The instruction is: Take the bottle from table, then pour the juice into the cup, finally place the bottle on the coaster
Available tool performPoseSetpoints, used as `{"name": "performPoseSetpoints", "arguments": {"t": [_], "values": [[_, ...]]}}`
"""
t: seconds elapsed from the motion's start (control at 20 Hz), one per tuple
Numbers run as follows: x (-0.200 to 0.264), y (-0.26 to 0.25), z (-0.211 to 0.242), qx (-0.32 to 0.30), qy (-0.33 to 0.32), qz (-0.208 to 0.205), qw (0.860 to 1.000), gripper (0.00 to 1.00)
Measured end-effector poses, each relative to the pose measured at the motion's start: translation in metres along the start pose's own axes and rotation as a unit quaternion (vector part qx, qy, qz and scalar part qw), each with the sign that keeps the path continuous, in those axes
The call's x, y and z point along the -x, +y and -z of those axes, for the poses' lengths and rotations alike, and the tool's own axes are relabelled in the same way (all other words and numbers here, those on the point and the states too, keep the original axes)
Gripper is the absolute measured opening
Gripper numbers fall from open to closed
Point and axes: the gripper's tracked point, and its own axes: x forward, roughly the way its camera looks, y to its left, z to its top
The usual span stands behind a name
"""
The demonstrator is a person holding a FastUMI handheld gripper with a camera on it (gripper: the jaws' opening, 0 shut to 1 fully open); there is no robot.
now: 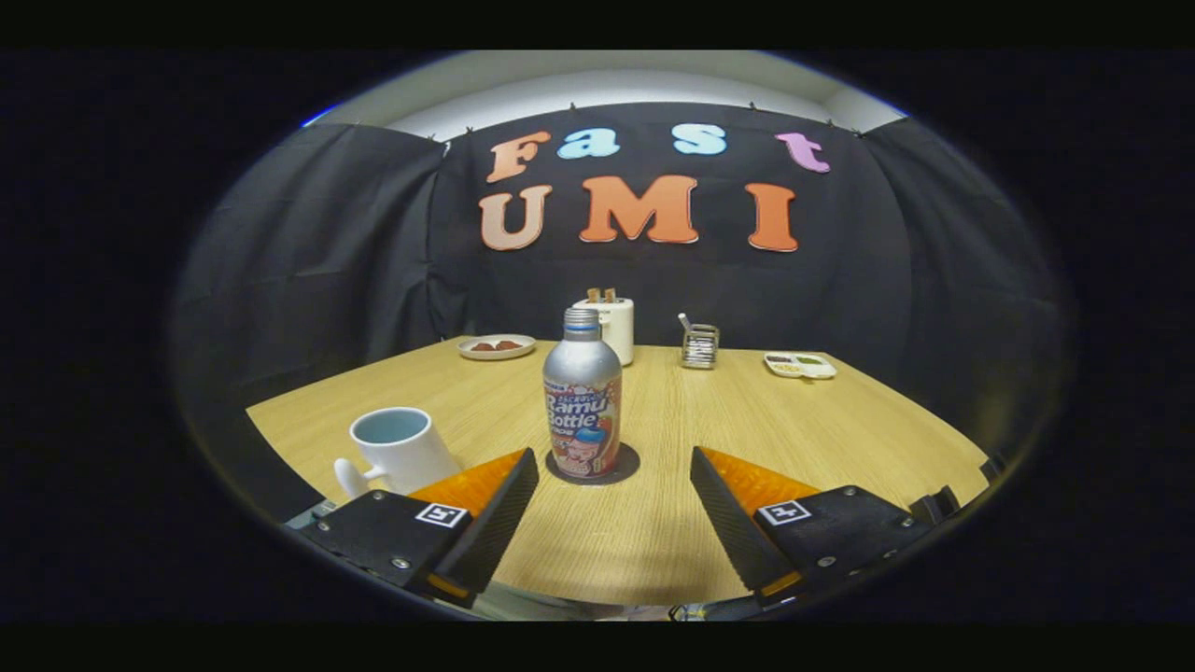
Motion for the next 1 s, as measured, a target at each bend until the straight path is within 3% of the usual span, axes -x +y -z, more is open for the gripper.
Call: {"name": "performPoseSetpoints", "arguments": {"t": [0.45,0.6,0.8,1.0], "values": [[0.041,-0.035,0.004,-0.004,-0.015,0.018,1.000,0.97],[0.048,-0.054,-0.003,-0.011,-0.027,0.045,0.999,0.97],[0.053,-0.056,-0.004,-0.038,-0.031,0.035,0.998,0.97],[0.052,-0.065,0.006,-0.018,-0.019,0.049,0.998,0.97]]}}
